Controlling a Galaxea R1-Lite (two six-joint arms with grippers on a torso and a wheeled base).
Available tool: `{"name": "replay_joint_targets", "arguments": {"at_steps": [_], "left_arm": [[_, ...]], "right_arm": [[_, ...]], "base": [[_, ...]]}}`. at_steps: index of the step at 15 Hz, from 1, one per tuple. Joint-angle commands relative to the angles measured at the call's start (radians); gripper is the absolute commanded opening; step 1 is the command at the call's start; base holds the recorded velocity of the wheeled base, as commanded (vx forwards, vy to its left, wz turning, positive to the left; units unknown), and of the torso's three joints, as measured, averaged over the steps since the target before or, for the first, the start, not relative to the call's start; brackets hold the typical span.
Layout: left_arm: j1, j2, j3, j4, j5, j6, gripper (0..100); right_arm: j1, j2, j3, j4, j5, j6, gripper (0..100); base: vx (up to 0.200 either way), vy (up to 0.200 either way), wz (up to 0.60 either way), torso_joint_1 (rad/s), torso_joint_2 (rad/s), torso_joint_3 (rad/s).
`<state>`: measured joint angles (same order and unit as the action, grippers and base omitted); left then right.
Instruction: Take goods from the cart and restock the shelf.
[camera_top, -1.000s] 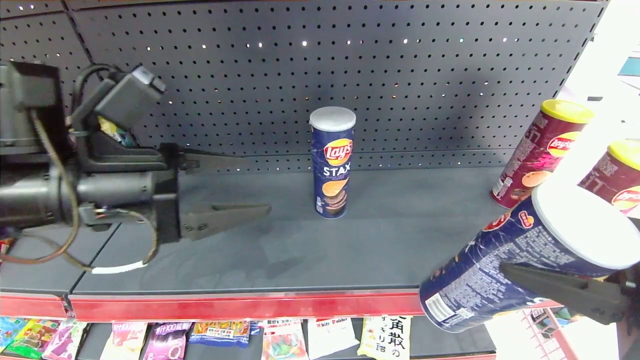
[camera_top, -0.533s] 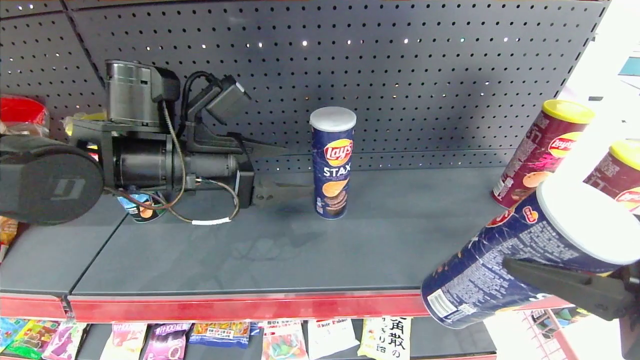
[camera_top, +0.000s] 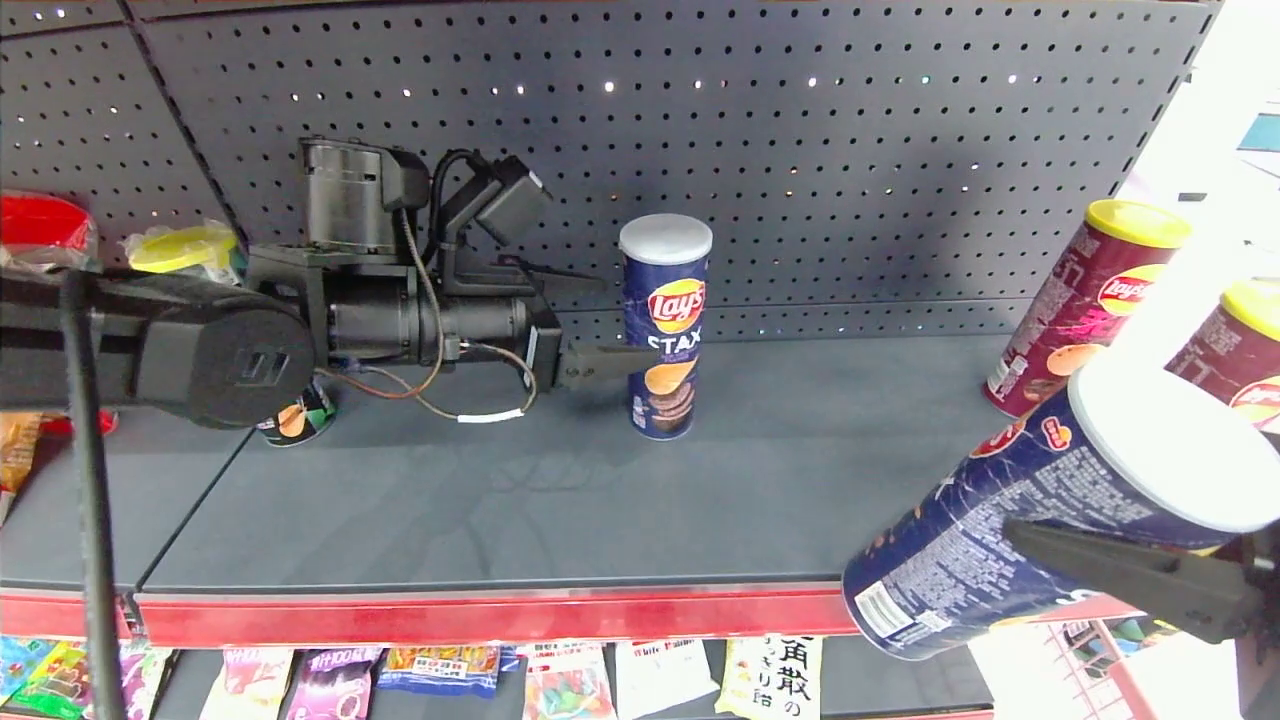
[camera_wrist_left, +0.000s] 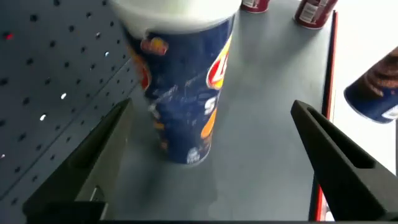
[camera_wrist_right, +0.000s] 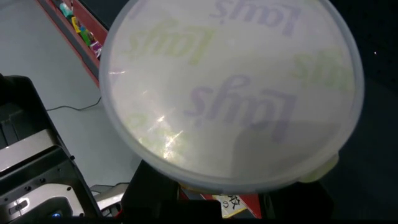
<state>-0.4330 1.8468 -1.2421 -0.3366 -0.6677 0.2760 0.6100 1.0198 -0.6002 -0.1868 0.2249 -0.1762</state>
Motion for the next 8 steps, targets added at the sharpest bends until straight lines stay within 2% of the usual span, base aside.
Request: {"name": "replay_joint_targets", "arguments": {"at_steps": [1,8], "left_arm": [[-0.010,0.040,-0.040,-0.002,0.010,-0.001,100],[-0.036,0.129,-0.161,-0.002,0.053,-0.004,100]], "right_arm": [[0.001,0.000,-0.001,0.000,0.001,0.000,0],[0.001,-0.003,0.003,0.000,0.001,0.001,0]], "base": [[0.000,0.000,0.00,0.000,0.00,0.000],[0.000,0.000,0.00,0.000,0.00,0.000]]}}
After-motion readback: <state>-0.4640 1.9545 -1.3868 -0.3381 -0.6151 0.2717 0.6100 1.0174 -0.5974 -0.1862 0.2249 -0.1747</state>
